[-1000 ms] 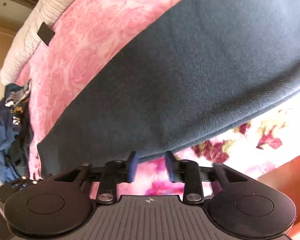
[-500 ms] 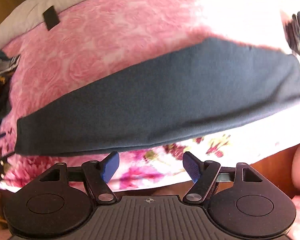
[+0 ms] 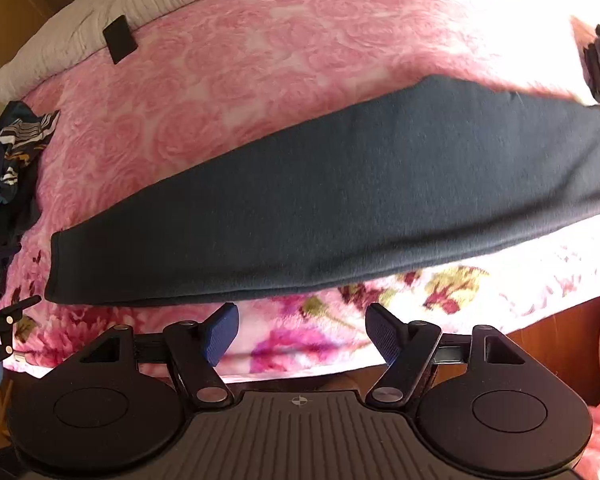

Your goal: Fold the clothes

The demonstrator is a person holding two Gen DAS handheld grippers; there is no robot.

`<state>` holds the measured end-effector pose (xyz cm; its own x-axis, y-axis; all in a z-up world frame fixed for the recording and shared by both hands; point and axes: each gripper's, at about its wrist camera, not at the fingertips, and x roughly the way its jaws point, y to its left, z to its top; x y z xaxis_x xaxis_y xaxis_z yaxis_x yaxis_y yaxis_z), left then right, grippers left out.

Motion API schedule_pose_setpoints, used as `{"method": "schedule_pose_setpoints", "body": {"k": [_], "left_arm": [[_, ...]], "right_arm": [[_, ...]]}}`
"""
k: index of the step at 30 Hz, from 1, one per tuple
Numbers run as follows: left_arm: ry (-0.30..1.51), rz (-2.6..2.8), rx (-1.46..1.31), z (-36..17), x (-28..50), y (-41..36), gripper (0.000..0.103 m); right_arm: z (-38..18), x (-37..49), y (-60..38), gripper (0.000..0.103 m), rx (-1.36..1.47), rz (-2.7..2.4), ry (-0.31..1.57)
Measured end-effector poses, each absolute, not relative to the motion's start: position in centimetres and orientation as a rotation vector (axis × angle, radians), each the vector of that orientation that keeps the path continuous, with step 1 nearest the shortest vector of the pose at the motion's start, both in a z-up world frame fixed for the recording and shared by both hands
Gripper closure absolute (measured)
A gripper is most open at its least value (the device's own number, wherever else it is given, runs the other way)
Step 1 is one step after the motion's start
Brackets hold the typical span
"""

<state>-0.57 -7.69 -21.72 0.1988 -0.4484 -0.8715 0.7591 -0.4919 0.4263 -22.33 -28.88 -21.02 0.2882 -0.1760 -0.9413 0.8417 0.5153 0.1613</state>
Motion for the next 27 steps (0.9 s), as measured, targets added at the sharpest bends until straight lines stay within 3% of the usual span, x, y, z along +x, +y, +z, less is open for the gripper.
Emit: {"method": "schedule_pose_setpoints", "body": {"k": [7, 13, 19, 23, 27], "left_arm": [[0.241, -1.623, 1.511, -23.0, 4.1, -5.9, 0.055], [0.133, -1.733, 1.559, -23.9, 11.0, -3.5, 0.052], [0.174, -1.696, 1.522, -24.7, 17.5, -2.3, 0.052], [0.211, -1.669, 1.470, -25.3, 19.7, -1.6, 0.052], [0.238, -1.666, 1.441, -26.0, 20.3, -0.6, 0.051]], "right_arm": [[-21.1, -20.8, -25.2, 0.030, 0.770, -0.861, 1.044], [-23.3, -12.5, -17.6, 0.030, 0.496, -0.774, 1.075], [-28.1, -1.8, -9.4, 0.031, 0.188, -0.525, 1.124], [-31.1, 2.5, -6.2, 0.043, -0.027, -0.436, 1.115], [-34.1, 5.3, -4.7, 0.046, -0.144, -0.391, 1.108]]}}
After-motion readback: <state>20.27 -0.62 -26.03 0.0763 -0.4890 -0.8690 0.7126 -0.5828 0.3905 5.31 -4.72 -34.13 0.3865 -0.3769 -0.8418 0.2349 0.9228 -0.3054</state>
